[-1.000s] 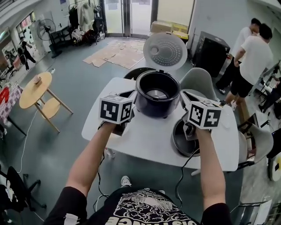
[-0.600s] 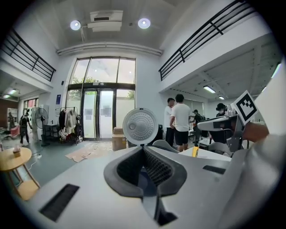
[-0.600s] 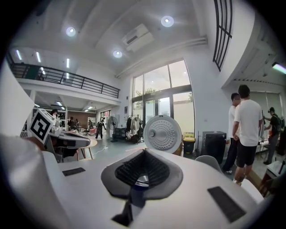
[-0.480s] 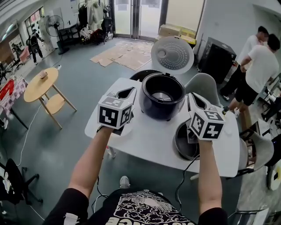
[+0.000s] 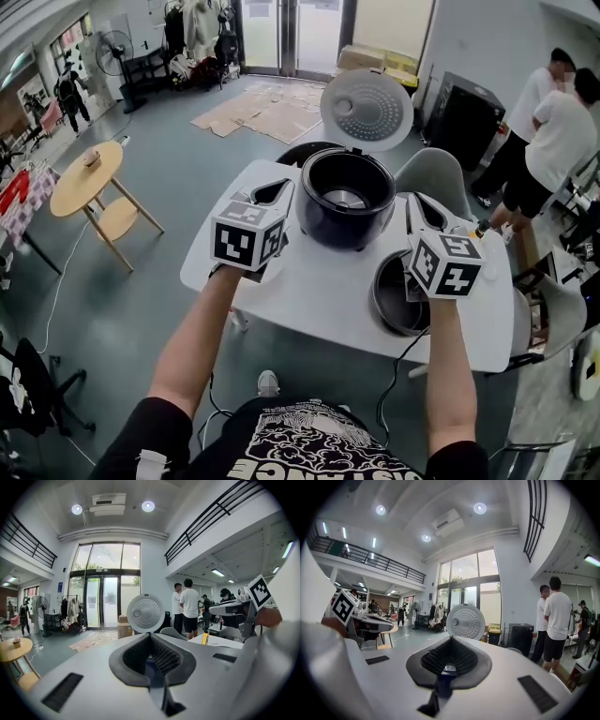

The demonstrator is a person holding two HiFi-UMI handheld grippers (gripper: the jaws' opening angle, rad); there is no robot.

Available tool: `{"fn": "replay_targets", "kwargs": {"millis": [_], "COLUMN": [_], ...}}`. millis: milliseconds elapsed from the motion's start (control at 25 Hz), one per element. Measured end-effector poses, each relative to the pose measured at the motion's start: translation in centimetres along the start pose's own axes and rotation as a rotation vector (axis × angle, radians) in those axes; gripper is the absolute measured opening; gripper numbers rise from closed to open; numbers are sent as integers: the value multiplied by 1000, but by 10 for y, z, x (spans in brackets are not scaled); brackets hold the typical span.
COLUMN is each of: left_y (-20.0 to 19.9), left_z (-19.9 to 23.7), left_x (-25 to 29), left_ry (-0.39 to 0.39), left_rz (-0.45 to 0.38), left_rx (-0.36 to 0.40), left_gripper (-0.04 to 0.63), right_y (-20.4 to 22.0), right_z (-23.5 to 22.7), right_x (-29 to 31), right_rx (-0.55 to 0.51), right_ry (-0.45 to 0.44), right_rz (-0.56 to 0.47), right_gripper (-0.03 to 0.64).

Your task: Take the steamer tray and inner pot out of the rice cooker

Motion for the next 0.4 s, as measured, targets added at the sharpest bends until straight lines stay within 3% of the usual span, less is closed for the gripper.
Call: {"fn": "replay_targets", "kwargs": {"millis": [400], "left_y": [1], "left_z": [-11], "left_x": [6], "left_ry": [17], "left_rz": [2], "left_rx": [11], "left_gripper": [12], "right_y": [8], "right_z": [-10], "right_x": [-8], "right_rx": [9], "right_ry": [13], "right_rz": [-4], "right_gripper": [14]}}
Point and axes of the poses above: the fingertips, and each gripper's own axes: x forward along the fingers, z to its left, y out of its underside, the point moved 6 cm from there along -x, backward along the fingers
